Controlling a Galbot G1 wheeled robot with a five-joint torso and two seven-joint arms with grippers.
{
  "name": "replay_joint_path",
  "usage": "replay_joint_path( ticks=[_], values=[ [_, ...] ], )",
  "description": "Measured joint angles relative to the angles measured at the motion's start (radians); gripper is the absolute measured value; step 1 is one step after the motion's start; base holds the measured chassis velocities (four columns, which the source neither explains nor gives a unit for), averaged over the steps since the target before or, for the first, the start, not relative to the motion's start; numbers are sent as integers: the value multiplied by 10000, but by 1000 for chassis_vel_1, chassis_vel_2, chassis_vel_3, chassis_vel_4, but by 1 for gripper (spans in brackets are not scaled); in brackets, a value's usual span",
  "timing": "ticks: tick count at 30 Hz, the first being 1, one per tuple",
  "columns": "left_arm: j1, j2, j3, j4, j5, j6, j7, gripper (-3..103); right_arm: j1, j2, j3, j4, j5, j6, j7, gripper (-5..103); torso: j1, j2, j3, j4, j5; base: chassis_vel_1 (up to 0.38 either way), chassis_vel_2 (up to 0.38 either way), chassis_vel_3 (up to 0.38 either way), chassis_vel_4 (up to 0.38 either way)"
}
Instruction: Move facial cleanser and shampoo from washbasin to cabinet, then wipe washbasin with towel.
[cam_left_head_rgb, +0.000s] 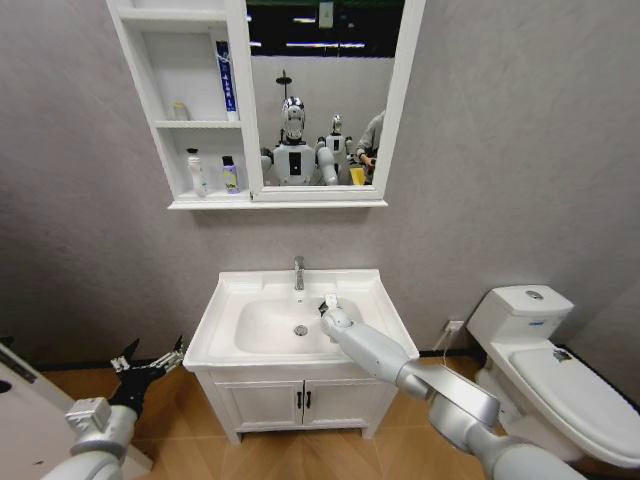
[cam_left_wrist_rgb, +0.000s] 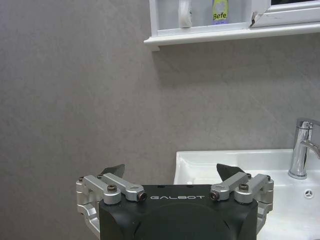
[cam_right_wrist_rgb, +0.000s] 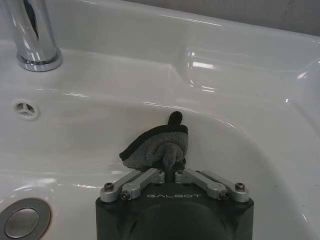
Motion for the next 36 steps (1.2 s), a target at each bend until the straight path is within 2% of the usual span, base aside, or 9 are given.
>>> replay_joint_path(
  ticks=[9,11,17,26,32,36],
  values=[
    [0,0,0,0,0,0,0,100,185,23,20,-661,-151,98,-396,4,-1,1,-1,-1,-1,0,0,0,0],
    [0,0,0,0,0,0,0,100,393,321,35,-1416,-319,238,-807,4,-1,2,-2,2,-1,0,0,0,0],
    [0,0,0,0,0,0,0,100,594,818,55,-2330,-552,406,-1281,4,-4,4,-3,-1,-4,0,0,0,0],
    [0,0,0,0,0,0,0,100,630,1438,15,-2722,-684,556,-1578,4,4,-1,1,-3,-3,0,0,0,0],
    [0,0,0,0,0,0,0,100,715,2093,-24,-3160,-844,734,-2154,4,4,-1,1,1,-4,0,0,0,0],
    [0,0,0,0,0,0,0,100,719,2293,-57,-3181,-811,750,-2309,4,4,-1,1,1,-2,0,0,0,0]
  ],
)
